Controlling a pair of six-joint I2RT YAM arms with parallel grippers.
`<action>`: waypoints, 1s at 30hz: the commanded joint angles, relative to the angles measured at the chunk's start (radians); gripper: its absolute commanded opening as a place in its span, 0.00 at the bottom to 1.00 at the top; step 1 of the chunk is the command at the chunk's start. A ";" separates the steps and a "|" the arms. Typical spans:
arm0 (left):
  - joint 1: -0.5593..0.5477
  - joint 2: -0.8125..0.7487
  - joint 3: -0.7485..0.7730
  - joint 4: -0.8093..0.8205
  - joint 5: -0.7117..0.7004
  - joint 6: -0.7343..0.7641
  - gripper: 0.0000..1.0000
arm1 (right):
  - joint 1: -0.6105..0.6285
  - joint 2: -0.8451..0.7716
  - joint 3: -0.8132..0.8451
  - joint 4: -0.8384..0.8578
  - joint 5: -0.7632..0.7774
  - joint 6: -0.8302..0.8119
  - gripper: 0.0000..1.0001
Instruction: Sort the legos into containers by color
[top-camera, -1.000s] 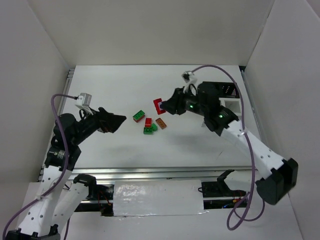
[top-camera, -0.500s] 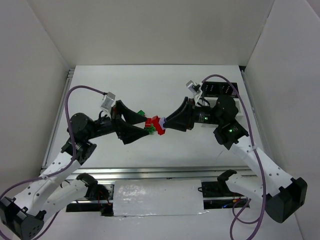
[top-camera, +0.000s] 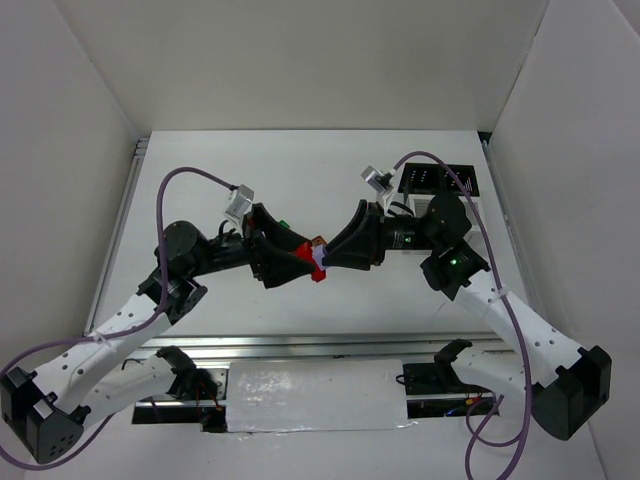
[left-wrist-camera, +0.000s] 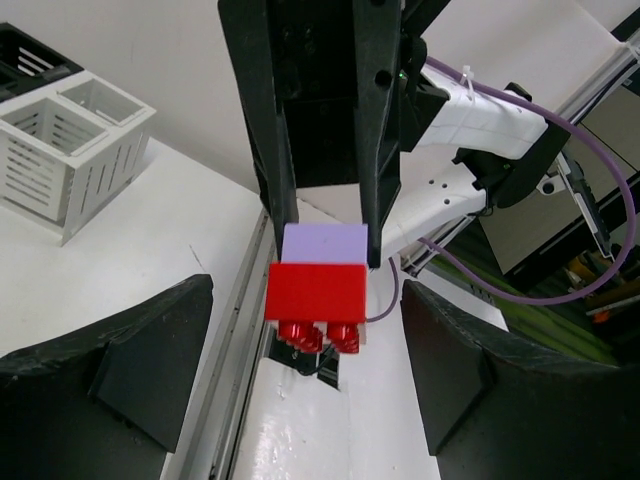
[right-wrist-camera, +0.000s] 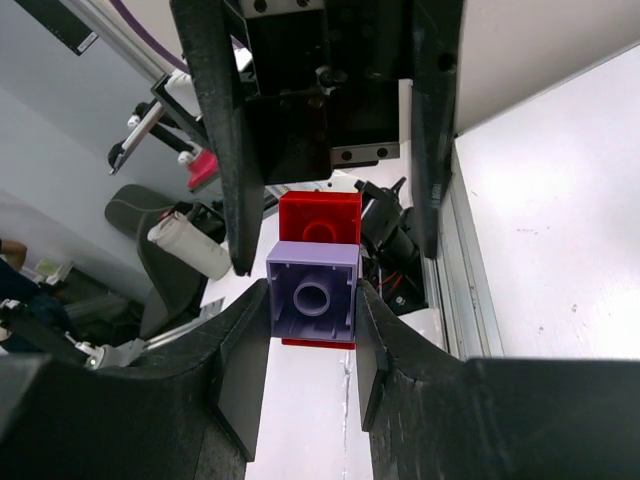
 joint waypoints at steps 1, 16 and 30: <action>-0.009 0.007 0.055 0.059 -0.007 0.038 0.82 | 0.017 0.008 0.030 0.017 -0.003 -0.023 0.00; -0.013 -0.057 0.092 -0.166 -0.076 0.158 0.00 | -0.154 0.060 -0.017 0.106 -0.055 0.022 0.00; -0.013 -0.114 0.168 -0.559 -0.403 0.252 0.00 | -0.457 0.484 0.482 -0.760 1.282 -0.261 0.00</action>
